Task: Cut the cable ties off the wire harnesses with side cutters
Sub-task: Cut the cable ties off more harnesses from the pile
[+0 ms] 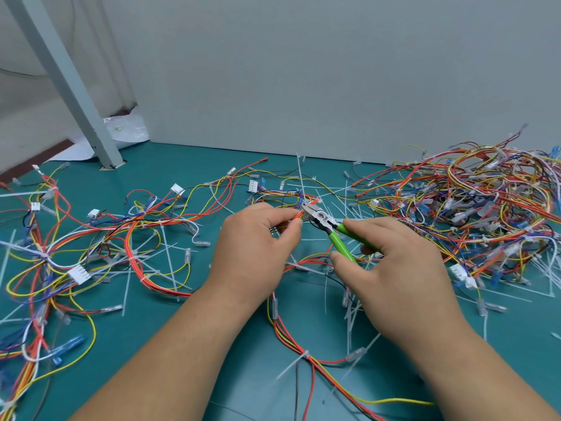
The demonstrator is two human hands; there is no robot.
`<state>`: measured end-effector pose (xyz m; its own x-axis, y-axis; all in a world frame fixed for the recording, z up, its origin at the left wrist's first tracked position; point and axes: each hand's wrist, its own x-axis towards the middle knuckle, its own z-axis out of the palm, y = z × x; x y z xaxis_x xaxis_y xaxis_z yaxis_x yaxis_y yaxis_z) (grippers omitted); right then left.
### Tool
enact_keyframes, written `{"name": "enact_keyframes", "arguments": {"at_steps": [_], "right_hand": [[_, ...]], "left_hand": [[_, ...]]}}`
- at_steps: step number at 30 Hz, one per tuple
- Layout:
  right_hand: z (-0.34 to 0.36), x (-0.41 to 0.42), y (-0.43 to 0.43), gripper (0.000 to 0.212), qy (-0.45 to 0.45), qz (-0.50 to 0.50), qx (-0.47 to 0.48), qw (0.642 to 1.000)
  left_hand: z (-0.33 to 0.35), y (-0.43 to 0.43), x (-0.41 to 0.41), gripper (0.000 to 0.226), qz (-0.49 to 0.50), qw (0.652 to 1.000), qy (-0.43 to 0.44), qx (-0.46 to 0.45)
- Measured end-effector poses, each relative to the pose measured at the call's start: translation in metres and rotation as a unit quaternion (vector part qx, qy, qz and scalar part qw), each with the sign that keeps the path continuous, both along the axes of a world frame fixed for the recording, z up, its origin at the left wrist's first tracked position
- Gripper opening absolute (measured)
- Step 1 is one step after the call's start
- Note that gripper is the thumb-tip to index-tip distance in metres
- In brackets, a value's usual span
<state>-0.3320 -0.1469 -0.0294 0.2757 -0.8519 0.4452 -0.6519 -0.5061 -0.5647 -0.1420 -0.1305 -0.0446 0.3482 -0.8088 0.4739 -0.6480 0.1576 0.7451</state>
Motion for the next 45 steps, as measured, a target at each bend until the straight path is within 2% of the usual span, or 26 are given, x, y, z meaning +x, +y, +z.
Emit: {"name": "enact_keyframes", "arguments": {"at_steps": [8, 19, 24, 28, 31, 33, 36, 40, 45], "right_hand": [[0.003, -0.002, -0.001, 0.043, 0.006, 0.007, 0.024, 1.0], [0.005, -0.002, -0.001, 0.042, 0.014, 0.012, 0.033, 0.999], [0.002, -0.003, -0.003, 0.038, -0.013, 0.016, 0.049, 0.999], [0.0, -0.005, -0.004, 0.034, -0.087, 0.01, 0.07, 0.994], [0.0, -0.004, -0.004, 0.034, -0.111, 0.016, 0.082, 0.99], [0.0, -0.003, -0.005, 0.03, -0.131, 0.008, 0.085, 0.988], [-0.001, -0.003, -0.007, 0.027, -0.179, -0.009, 0.115, 0.977], [0.0, -0.002, -0.004, 0.036, -0.147, -0.018, 0.085, 0.985], [0.001, -0.002, -0.004, 0.034, -0.153, -0.011, 0.093, 0.984]], "left_hand": [[0.0, 0.0, -0.001, 0.013, 0.004, 1.0, -0.022, 0.0], [0.0, 0.0, -0.001, 0.012, 0.0, 1.0, 0.001, 0.008], [0.0, 0.0, -0.001, 0.01, 0.003, 0.999, 0.033, 0.024], [0.001, 0.0, 0.001, 0.01, 0.013, 0.998, 0.058, 0.036], [0.003, 0.0, 0.001, 0.013, 0.009, 0.997, 0.07, 0.041], [0.004, 0.001, 0.001, 0.014, 0.001, 0.994, 0.098, 0.045], [0.01, 0.001, 0.0, 0.007, -0.026, 0.977, 0.202, 0.069], [0.02, 0.003, -0.001, 0.009, -0.067, 0.926, 0.349, 0.127], [0.025, 0.008, 0.002, 0.016, -0.136, 0.875, 0.427, 0.185]]}}
